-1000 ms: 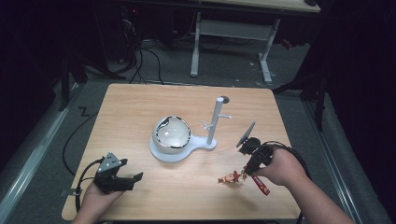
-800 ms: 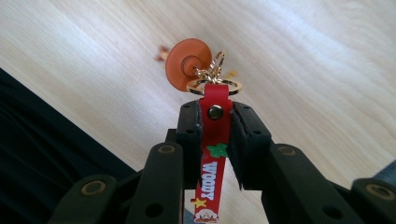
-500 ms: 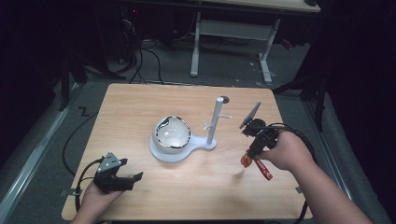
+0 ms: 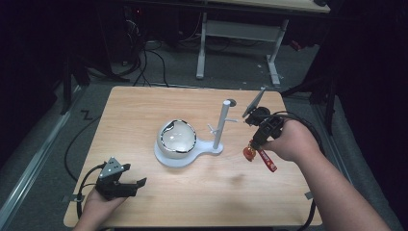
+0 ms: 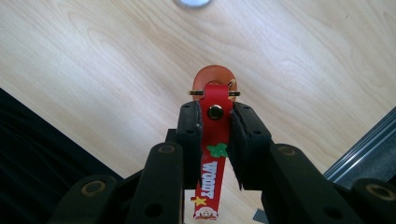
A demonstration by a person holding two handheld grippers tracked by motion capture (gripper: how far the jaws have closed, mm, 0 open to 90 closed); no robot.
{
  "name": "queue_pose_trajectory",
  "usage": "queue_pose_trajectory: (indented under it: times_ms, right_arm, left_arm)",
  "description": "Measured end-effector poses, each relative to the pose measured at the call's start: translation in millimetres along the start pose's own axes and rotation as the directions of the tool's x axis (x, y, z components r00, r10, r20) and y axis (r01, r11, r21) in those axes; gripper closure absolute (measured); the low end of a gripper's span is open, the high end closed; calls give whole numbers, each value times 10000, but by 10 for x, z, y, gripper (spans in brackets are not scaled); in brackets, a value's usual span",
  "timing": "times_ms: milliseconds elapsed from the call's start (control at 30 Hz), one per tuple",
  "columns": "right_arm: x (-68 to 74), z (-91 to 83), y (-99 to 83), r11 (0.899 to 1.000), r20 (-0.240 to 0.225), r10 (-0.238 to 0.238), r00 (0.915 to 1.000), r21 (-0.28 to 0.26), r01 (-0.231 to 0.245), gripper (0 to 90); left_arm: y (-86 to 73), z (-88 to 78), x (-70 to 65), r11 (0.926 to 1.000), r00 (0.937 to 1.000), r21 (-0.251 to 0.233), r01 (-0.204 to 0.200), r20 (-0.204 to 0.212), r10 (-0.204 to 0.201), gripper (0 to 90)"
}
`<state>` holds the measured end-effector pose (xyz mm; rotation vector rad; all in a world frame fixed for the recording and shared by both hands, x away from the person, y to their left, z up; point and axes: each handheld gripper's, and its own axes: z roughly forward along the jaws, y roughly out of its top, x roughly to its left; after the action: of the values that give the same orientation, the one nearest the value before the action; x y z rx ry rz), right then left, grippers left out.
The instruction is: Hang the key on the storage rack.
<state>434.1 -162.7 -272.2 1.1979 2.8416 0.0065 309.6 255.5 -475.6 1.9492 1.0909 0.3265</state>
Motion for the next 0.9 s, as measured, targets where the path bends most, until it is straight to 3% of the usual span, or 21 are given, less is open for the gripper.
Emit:
queue_pose_trajectory:
  times_ms: [67,100,467,900]
  right_arm:
    - [9,-52,50,9999,26,132,9999,-49,-132,745]
    - [-1,-76,78,9999,66,-31,10000,-135,32,745]
    - [20,-284,437,9988,251,-80,9997,-473,92,745]
    - [-72,-302,663,9991,209,-54,9998,-423,62,746]
  left_arm:
    - [0,-4,1,10000,10000,-5,4,-6,-4,158]
    - [-1,-7,2,10000,10000,-12,15,-9,-15,158]
    - [-12,-13,7,10000,10000,-4,21,-2,-21,159]
    - [-26,-38,11,10000,9999,-26,86,-62,-87,159]
